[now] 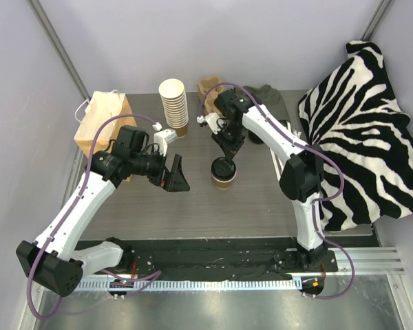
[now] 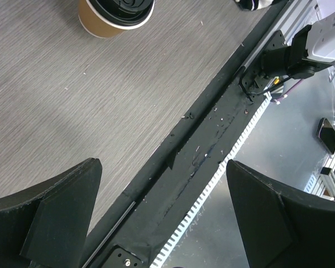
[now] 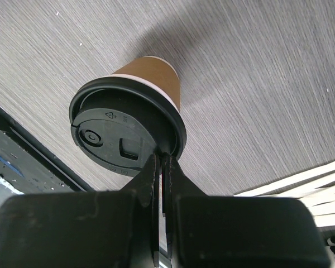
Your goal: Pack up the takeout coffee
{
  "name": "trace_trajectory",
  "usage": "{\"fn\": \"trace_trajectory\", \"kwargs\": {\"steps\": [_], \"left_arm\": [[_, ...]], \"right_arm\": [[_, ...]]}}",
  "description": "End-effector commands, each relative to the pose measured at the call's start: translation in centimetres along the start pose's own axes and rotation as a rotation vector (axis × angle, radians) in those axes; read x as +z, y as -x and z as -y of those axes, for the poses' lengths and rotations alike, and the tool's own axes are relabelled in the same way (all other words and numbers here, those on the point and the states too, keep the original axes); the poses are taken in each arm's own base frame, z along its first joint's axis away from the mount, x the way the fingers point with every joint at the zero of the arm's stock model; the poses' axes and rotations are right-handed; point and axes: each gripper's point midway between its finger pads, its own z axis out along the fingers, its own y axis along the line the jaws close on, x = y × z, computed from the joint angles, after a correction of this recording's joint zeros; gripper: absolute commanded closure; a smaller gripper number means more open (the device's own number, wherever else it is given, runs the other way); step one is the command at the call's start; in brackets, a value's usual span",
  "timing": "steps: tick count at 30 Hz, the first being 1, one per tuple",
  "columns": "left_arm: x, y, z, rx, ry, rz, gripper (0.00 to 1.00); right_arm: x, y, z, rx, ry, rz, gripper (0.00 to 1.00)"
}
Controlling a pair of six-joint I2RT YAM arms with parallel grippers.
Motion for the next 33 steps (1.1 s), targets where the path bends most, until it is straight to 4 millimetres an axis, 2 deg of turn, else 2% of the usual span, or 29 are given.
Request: {"fn": "trace_trajectory", "kwargs": {"steps": [1,10,15,25,33], "left_arm": [[0.0,0.7,0.2,0.013,-0.014,0.033,0.01],[0.2,0.6,0.0,0.005,-0.013,0.029,0.0],[0.0,0.6,0.1,0.007,-0.012,0.032,0.0],[0.0,0.7,0.3,-0.002,-0.014,0.042,0.0],[0.0,0.7,0.2,-0.004,-0.015,0.042,0.0]], "right_arm": [[-1.1,-3.1,-1.6,0.001,0.046,-0.136,0.99],[-0.9,-3.2,-1.5,0.001,0.039,-0.144,0.99],[-2.3,-2.4,-1.6,0.0,0.02,-0.095,0.99],[-4.6,-3.2,-2.4,-0.002,-0.001,-0.062,0.99],[-3.7,-4.5,-2.9,0.002,0.021,-0.11,0.99]]}}
